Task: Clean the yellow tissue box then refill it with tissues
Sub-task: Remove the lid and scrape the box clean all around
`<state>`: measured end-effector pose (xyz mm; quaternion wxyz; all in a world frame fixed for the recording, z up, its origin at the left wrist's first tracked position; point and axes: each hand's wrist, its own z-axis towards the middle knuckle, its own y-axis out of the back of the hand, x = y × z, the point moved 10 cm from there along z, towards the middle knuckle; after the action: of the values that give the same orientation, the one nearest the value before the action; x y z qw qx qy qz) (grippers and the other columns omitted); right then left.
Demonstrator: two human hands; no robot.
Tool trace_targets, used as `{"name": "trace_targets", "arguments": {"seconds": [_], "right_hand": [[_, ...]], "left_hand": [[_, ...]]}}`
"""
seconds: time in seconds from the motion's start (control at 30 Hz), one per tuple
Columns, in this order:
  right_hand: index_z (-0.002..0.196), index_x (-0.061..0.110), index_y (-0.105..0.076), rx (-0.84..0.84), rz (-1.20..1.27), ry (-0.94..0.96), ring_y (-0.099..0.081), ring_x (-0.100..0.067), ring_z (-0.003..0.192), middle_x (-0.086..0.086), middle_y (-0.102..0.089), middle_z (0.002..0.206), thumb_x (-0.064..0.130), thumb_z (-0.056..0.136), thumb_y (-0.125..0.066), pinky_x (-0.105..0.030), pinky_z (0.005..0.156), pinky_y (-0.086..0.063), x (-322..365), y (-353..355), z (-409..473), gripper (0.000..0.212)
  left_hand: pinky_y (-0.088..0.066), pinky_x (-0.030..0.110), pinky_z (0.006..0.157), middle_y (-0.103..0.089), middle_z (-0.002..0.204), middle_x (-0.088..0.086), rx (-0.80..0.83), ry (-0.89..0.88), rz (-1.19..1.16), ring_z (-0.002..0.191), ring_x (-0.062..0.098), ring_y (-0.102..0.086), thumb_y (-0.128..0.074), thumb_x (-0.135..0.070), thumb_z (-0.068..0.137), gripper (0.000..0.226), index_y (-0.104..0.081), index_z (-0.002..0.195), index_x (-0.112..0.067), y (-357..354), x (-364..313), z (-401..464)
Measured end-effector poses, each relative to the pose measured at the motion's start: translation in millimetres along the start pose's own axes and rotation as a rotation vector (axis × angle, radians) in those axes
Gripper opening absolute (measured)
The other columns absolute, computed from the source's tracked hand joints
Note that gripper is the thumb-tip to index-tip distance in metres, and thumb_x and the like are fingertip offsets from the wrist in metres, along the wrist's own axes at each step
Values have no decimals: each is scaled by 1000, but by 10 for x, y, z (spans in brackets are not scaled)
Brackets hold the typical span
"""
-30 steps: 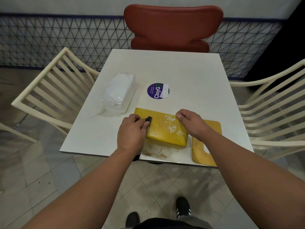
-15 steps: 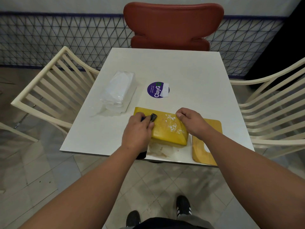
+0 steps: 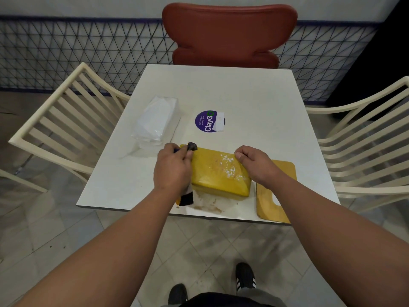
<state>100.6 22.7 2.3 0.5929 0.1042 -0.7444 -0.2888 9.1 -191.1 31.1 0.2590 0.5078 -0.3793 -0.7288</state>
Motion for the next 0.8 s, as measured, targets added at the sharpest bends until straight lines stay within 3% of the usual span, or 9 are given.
{"name": "trace_targets", "arguments": {"seconds": [0.2, 0.37, 0.6, 0.73, 0.8], "right_hand": [[94, 18, -62, -4, -5, 4, -51, -14, 81, 4, -60, 86, 26, 100, -45, -31, 74, -42, 3, 7, 4, 20], [94, 18, -62, -4, 1, 7, -54, -17, 84, -1, -63, 90, 26, 100, -45, -32, 76, -44, 2, 2, -6, 20], [94, 18, -62, -20, -21, 5, -52, -15, 81, 3, -60, 85, 26, 100, -46, -31, 74, -42, 13, 8, 5, 19], [96, 17, -62, -17, -16, -6, -51, -14, 81, 2, -60, 87, 25, 100, -45, -30, 73, -41, 12, 6, -7, 20], [96, 17, -62, -19, -18, -12, -52, -15, 83, 1, -61, 90, 26, 100, -45, -30, 74, -42, 5, 5, -12, 20]], "left_hand": [[-45, 33, 79, -55, 111, 2, 76, -225, 35, 102, 22, -49, -51, -34, 96, 30, -70, 114, -19, -178, -456, -122], [-42, 29, 77, -54, 109, 1, 30, -126, 13, 101, 21, -49, -54, -33, 95, 28, -69, 117, -25, -66, -260, 28], [-48, 28, 66, -59, 96, 4, 121, -498, 69, 85, 26, -58, -54, -34, 89, 30, -74, 106, -20, -209, -572, -467], [-45, 31, 78, -54, 107, 4, 107, -288, 63, 99, 23, -51, -54, -32, 95, 27, -70, 115, -24, -125, -383, -179], [-47, 33, 80, -54, 107, 5, 97, -267, 68, 99, 24, -50, -53, -32, 95, 27, -70, 115, -23, -109, -351, -159]]}}
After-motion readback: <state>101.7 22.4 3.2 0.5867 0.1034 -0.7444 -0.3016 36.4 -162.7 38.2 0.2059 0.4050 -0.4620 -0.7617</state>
